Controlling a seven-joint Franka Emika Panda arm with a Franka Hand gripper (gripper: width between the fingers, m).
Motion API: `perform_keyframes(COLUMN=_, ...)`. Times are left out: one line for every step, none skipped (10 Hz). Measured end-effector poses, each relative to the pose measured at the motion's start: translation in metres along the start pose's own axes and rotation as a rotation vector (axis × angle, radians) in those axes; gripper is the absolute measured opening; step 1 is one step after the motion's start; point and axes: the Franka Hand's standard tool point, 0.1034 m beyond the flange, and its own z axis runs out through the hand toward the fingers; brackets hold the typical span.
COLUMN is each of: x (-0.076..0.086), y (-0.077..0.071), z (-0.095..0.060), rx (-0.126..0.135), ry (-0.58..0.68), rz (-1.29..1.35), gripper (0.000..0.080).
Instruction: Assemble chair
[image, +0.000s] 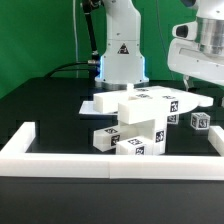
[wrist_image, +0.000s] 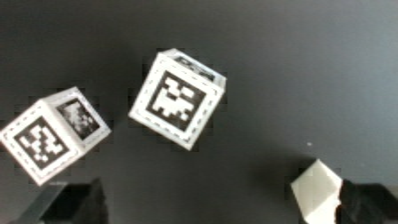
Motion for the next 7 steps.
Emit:
perform_keyframes(x=-0.0015, y=0.0009, z=0.0051, rx=-0.006, ry=0.004, rz=-0.005, gripper=0.0649)
perform_keyframes(x=-0.0020, y=0.0017, z=0.0085, rx=-0.011, ry=0.006, rz=-0.008, gripper=0.0649)
perform_keyframes(x=-0.0017, y=0.0015, z=0.0084, rx=-0.011, ry=0.006, rz=-0.008, gripper=0.0649)
perform_keyframes(x=-0.0017, y=0.0016, z=0.0086, rx=-0.011, ry=0.006, rz=-0.008, gripper=0.0649)
perform_keyframes(x=-0.0017, y=0.0016, z=0.0087, rx=-0.011, ry=0.006, rz=-0.008, gripper=0.0649)
perform_keyframes(x=-0.0017, y=0.0017, z=0.0088, rx=-0.012, ry=0.006, rz=-0.008, gripper=0.0649)
perform_keyframes(x=-0.0017, y=0.0022, z=0.0096, rx=-0.013, ry=0.007, rz=-0.008, gripper=0.0649)
